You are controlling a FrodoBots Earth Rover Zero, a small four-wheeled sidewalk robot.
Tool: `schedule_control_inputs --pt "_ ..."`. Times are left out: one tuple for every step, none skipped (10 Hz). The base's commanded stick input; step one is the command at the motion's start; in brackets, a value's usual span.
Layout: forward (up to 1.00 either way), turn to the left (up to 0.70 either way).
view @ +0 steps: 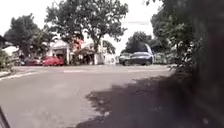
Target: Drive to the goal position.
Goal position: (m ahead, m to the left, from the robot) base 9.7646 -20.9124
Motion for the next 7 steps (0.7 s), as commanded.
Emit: schedule_control_inputs --pt "0.7 0.01" --pt "0.7 -0.03" --pt "0.7 -0.17" --pt "0.7 -0.34" --pt "0.7 -0.14" --pt "0.7 0.01" --pt "0.7 0.01"
